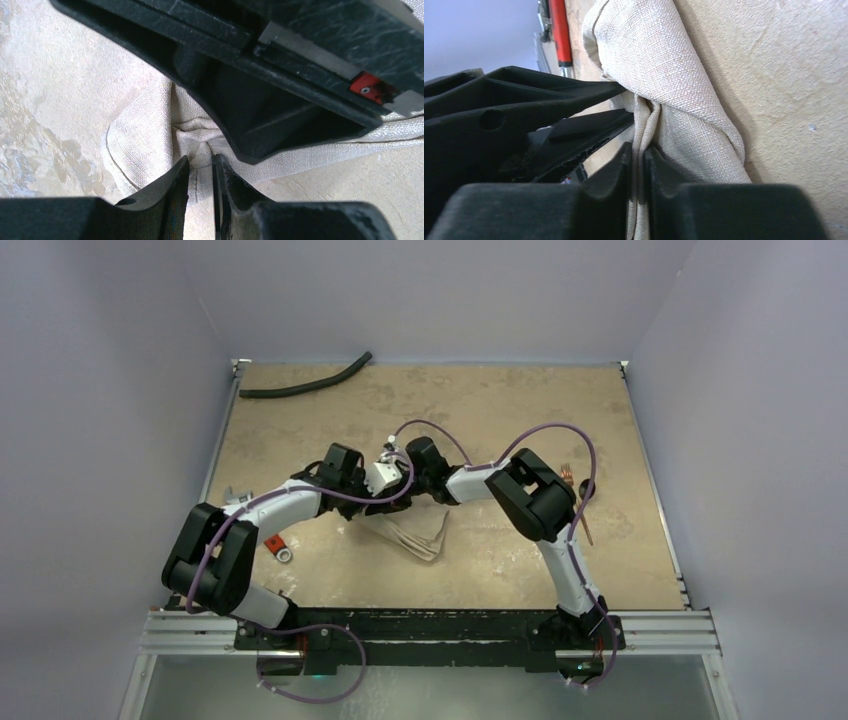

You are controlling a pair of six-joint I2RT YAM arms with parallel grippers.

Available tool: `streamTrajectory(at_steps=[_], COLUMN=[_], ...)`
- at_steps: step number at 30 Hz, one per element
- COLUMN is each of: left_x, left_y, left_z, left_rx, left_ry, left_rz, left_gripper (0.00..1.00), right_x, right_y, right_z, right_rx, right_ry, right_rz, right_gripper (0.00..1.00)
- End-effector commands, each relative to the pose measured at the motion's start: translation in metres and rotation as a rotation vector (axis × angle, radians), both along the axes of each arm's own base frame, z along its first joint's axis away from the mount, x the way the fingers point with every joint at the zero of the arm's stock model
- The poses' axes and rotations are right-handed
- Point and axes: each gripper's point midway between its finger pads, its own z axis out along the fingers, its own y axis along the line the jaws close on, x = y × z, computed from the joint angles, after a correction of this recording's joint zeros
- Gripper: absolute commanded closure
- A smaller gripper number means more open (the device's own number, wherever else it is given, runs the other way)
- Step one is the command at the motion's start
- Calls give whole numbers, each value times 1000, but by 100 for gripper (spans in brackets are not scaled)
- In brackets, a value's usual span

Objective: Fold the napkin into a case and place the utensils inside

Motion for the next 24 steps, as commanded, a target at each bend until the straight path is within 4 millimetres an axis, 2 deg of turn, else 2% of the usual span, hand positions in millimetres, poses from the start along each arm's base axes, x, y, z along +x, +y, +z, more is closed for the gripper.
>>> streamTrajectory(at_steps=[1,2,3,5,9,14,19,22,24], left_x=[4,6,9,16,22,29,40,35,34], left_y=[-7,-6,-4,1,5,1,1,1,3], left_z=[9,11,14,21,33,30,31,26,24], left_rx=[-41,-35,-25,1,18,21,46,56,67], left_ry=[11,5,-5,-30,-46,-26,-53,-32,-34], left_rz=[21,28,36,59,75,84,62,28,14], left_gripper=[78,78,76,60,43,34,33,43,55], right_x=[10,9,7,4,4,8,4,1,1], right_y=[8,7,5,2,-1,-3,-6,-6,-3], right_z=[14,14,15,14,7,3,6,9,11], right_rx=[-7,-10,-13,-17,-40,-78,-79,-69,-65], right_ry=[-75,-81,-80,-79,-81,-97,-86,-61,-56], right_rz=[-24,-22,-24,-25,-24,-36,-29,-20,-13], right_gripper=[91,98,100,100,100,100,100,100,100])
